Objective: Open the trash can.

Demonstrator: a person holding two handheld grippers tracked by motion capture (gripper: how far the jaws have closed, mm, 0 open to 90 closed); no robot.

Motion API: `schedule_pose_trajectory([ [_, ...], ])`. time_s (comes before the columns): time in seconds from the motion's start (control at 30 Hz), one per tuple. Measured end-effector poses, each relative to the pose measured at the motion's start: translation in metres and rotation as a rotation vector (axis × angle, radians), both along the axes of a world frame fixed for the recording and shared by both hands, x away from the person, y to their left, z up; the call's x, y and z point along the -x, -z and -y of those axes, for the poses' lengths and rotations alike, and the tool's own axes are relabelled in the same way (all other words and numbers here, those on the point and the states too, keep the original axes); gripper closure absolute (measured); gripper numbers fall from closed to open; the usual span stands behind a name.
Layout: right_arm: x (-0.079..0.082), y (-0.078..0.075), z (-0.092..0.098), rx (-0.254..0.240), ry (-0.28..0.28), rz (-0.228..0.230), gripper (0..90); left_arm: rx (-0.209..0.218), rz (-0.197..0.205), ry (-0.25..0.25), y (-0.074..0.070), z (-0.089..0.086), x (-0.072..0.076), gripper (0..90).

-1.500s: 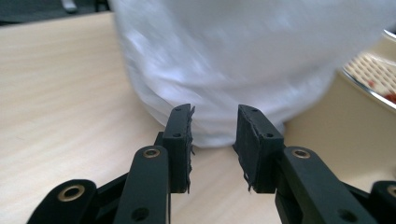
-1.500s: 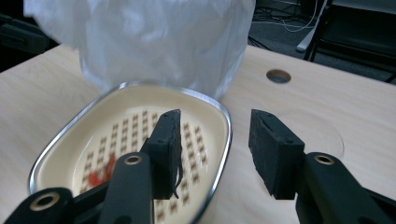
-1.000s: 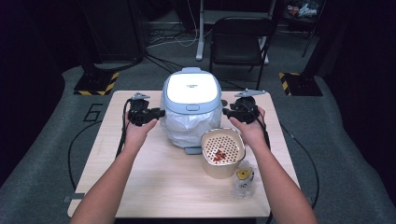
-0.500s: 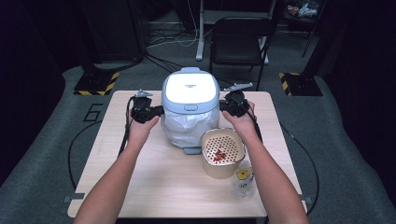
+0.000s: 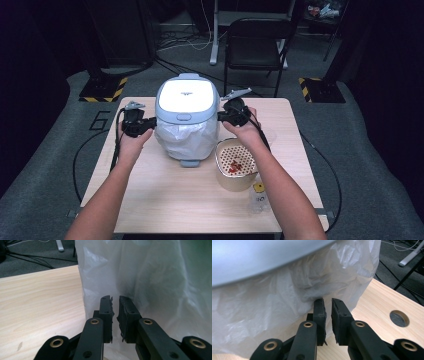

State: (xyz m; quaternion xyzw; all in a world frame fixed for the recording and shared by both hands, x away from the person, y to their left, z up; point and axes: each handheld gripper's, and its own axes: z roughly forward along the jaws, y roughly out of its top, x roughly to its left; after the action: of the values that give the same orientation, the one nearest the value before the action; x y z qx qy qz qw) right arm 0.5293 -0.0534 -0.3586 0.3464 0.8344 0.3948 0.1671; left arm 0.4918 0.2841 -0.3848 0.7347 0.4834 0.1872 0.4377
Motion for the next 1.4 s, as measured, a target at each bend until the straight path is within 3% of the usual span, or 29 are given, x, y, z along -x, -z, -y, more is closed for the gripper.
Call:
schedule_pose_trajectory([
  [0.13,0.0,-0.002,-0.01,0.025,-0.029,0.015,81.1,-0.005,0.006,-0.008,-0.001,-0.009,0.007,80.8],
  [0.3,0.0,-0.001,-0.022,0.011,-0.053,0.007,80.4,0.006,0.006,-0.022,-0.001,-0.024,0.013,78.4],
  [0.37,0.001,-0.001,-0.026,0.014,-0.056,0.008,75.9,0.019,-0.003,-0.038,0.0,-0.03,0.014,76.4],
  [0.43,0.002,-0.002,-0.027,0.041,-0.055,0.003,67.2,0.053,-0.021,-0.04,0.001,-0.034,0.017,68.1],
  [0.5,0.005,-0.007,-0.021,0.047,-0.051,0.012,66.3,0.045,-0.018,-0.047,0.001,-0.035,0.024,67.3],
  [0.57,0.011,-0.012,-0.011,0.063,-0.013,0.035,67.0,0.054,-0.005,-0.053,0.002,-0.036,0.036,67.8],
  [0.7,0.02,-0.017,0.017,0.063,0.027,0.061,69.8,0.058,-0.021,-0.022,0.009,-0.033,0.055,68.5],
  [0.8,0.023,-0.01,0.043,0.073,0.056,0.038,71.1,0.034,-0.028,0.012,0.017,-0.026,0.066,68.6],
  [0.87,0.022,0.0,0.055,0.067,0.067,0.002,71.1,0.063,-0.052,0.03,0.025,-0.019,0.072,68.4],
  [0.9,0.021,0.006,0.06,0.068,0.067,-0.018,71.1,0.058,-0.05,0.038,0.028,-0.016,0.074,68.4],
  [0.97,0.02,0.015,0.064,0.075,0.07,-0.044,71.0,0.036,-0.041,0.072,0.033,-0.012,0.076,68.5],
  [1.03,0.018,0.024,0.067,0.079,0.059,-0.065,70.8,0.041,-0.042,0.075,0.041,-0.008,0.078,68.2],
  [1.2,0.02,0.032,0.065,0.084,0.025,-0.092,72.1,0.062,-0.047,0.109,0.06,-0.005,0.079,67.7],
  [1.23,0.021,0.033,0.066,0.086,0.017,-0.08,72.6,0.061,-0.045,0.121,0.063,-0.004,0.08,67.6],
  [1.3,0.024,0.034,0.069,0.057,0.019,-0.088,72.6,0.077,-0.052,0.135,0.069,-0.004,0.08,64.2],
  [1.4,0.027,0.035,0.071,0.055,0.023,-0.093,72.6,0.076,-0.062,0.148,0.078,-0.003,0.082,64.3],
])
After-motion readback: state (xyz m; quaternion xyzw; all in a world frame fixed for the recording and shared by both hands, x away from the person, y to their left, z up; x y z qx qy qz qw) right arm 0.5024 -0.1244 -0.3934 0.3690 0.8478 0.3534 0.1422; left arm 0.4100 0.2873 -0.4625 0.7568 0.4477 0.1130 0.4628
